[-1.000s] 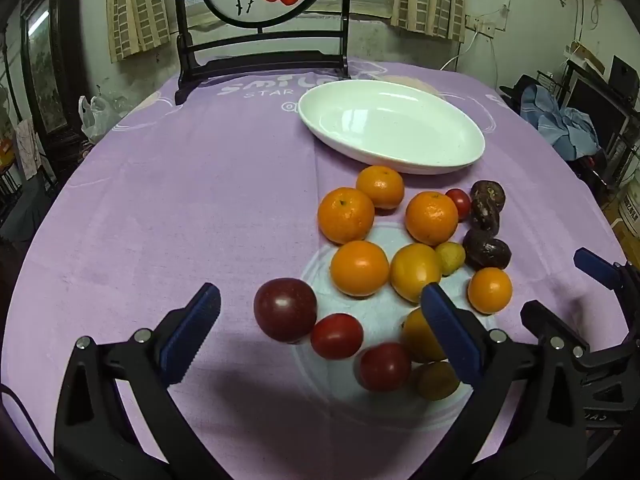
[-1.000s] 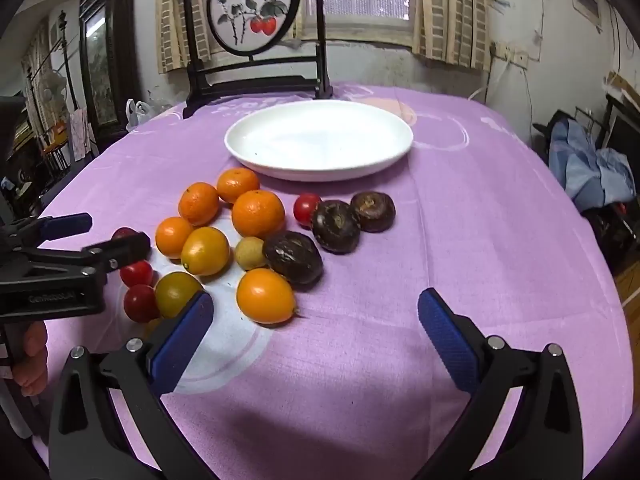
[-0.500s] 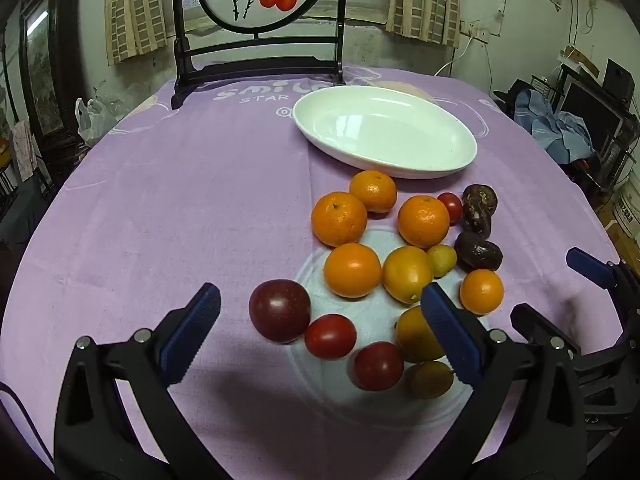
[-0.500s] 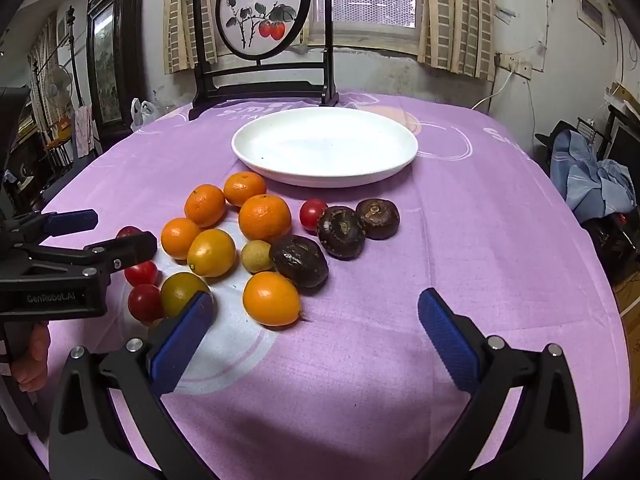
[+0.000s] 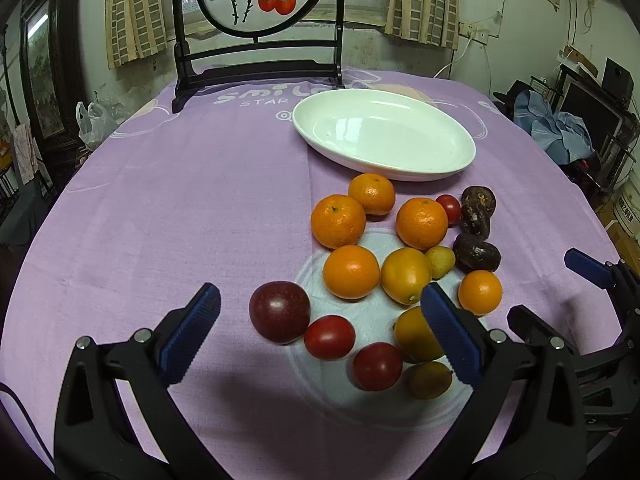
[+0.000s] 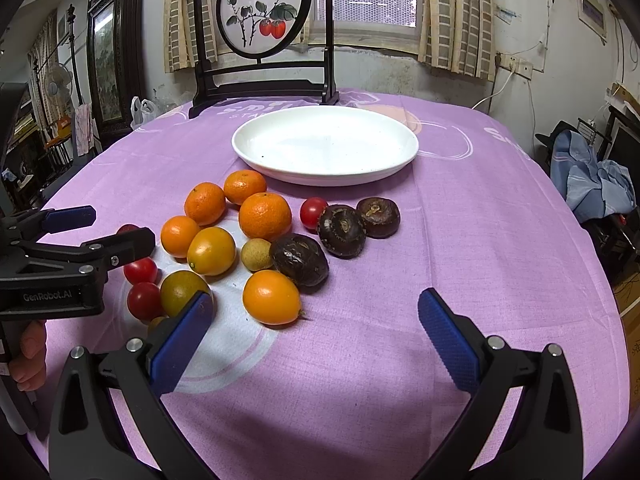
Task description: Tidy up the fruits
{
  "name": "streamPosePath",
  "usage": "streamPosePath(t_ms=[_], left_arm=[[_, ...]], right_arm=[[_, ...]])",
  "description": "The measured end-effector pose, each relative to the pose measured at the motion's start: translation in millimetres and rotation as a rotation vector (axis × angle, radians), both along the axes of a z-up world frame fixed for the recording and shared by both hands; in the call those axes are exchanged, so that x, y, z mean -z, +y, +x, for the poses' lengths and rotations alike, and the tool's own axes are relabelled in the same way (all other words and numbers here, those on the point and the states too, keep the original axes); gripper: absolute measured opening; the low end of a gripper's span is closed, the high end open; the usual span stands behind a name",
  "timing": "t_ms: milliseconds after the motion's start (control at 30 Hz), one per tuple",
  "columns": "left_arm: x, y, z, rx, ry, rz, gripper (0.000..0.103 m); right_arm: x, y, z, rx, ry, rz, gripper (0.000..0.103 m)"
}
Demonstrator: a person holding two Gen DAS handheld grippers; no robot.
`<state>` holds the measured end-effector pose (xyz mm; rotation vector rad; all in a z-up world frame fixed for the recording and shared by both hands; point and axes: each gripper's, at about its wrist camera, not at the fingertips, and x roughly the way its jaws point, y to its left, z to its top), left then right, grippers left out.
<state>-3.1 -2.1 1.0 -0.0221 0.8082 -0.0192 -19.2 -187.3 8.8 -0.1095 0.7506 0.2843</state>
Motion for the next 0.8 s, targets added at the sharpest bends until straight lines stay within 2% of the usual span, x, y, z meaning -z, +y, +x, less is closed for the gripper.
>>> streamPosePath(t_ms=[800], left_arm=[[1.7, -0.9, 0.0, -0.001, 0.007, -0.007, 0.101]], right_arm=[[1.7, 1.2, 0.2, 0.001, 0.001, -0.004, 0.102]])
